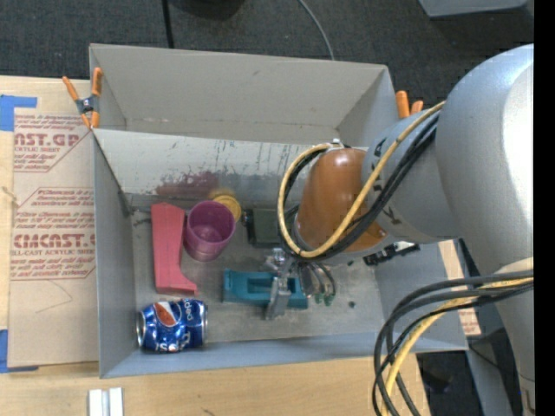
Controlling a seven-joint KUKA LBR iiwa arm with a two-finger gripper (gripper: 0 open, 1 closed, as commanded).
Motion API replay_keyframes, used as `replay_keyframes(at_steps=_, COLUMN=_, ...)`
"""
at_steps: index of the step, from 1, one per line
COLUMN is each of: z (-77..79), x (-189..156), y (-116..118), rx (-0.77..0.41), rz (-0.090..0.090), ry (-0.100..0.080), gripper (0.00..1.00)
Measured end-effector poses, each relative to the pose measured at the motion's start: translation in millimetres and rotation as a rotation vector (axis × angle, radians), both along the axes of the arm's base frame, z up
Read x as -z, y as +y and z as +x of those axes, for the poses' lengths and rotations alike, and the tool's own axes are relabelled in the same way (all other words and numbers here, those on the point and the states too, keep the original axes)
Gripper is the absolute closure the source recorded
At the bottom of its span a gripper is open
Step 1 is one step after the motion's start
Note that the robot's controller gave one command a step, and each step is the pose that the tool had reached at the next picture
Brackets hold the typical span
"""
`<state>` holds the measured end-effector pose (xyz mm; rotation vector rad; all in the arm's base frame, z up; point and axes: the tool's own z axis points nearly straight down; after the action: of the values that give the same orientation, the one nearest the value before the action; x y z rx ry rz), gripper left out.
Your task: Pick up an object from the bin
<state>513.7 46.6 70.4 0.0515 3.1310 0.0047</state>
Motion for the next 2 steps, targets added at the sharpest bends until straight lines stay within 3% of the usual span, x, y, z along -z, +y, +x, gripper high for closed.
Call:
replay_keyframes(at_steps=1, z=0.0, x=0.0, y=0.0, rx=0.0, rz=0.0, ry=0.0, gripper=1.0)
replay_keyframes(at_steps=2, z=-12.9, x=-126.7, y=6.0, rx=0.024, rz=-0.001, ry=0.003, gripper=1.0)
